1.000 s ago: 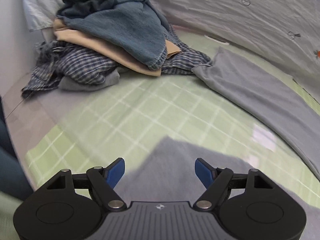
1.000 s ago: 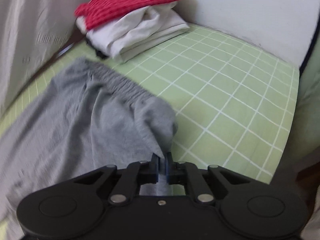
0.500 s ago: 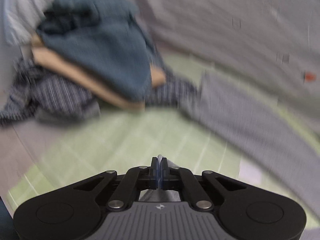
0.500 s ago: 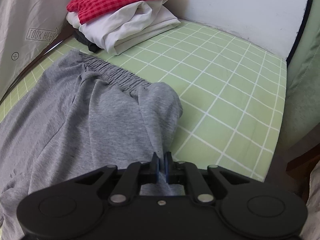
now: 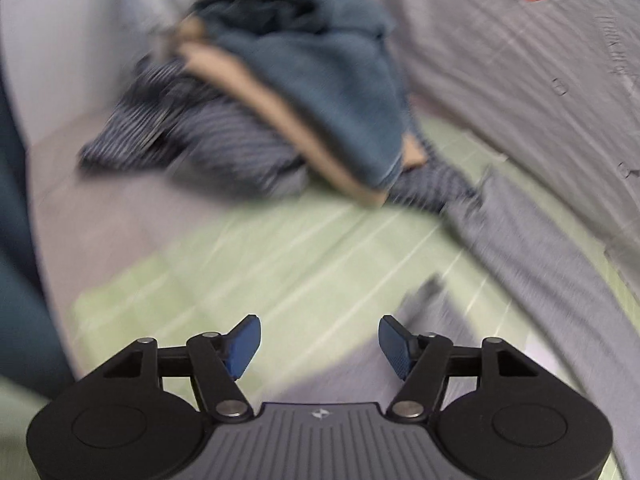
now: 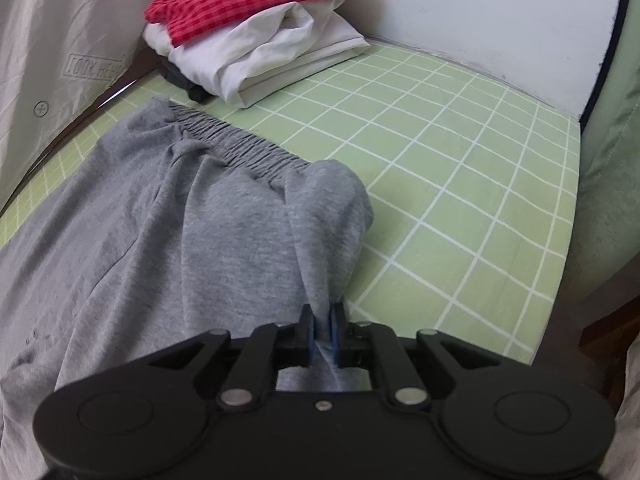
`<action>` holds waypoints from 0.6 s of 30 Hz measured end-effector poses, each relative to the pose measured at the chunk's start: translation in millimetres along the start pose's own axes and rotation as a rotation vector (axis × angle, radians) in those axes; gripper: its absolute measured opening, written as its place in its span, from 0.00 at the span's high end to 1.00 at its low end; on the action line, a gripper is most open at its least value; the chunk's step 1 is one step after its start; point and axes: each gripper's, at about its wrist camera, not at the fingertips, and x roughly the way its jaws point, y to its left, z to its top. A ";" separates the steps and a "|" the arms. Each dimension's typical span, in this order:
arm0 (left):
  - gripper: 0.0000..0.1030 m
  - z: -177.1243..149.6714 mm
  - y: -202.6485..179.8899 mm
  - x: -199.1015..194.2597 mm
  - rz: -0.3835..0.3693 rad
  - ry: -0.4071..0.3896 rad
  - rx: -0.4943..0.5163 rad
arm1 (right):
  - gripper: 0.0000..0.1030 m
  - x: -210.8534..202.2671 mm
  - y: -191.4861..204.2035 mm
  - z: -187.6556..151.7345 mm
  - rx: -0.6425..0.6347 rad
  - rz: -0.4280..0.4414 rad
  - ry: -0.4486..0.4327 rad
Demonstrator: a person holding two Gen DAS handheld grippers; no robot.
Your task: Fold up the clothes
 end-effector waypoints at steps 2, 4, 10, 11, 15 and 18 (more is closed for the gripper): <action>0.36 -19.1 13.4 -6.8 0.004 0.026 -0.052 | 0.86 -1.1 -1.3 -1.5 -0.001 0.019 -0.002; 0.36 -35.4 27.0 -12.1 -0.011 0.049 -0.115 | 0.82 -1.6 -3.5 -1.7 0.011 0.042 -0.003; 0.36 -62.9 37.5 -15.8 -0.033 0.076 -0.145 | 0.64 -1.4 -11.2 0.0 0.064 0.124 0.001; 0.36 -63.9 37.6 -15.2 -0.034 0.081 -0.142 | 0.60 -1.5 -11.4 -0.6 0.065 0.134 0.000; 0.36 -65.6 37.3 -14.3 -0.042 0.074 -0.129 | 0.24 -0.3 -10.3 -1.4 0.077 0.201 0.006; 0.36 -63.3 37.2 -11.0 -0.046 0.059 -0.121 | 0.06 2.5 -4.2 -3.1 0.064 0.236 0.015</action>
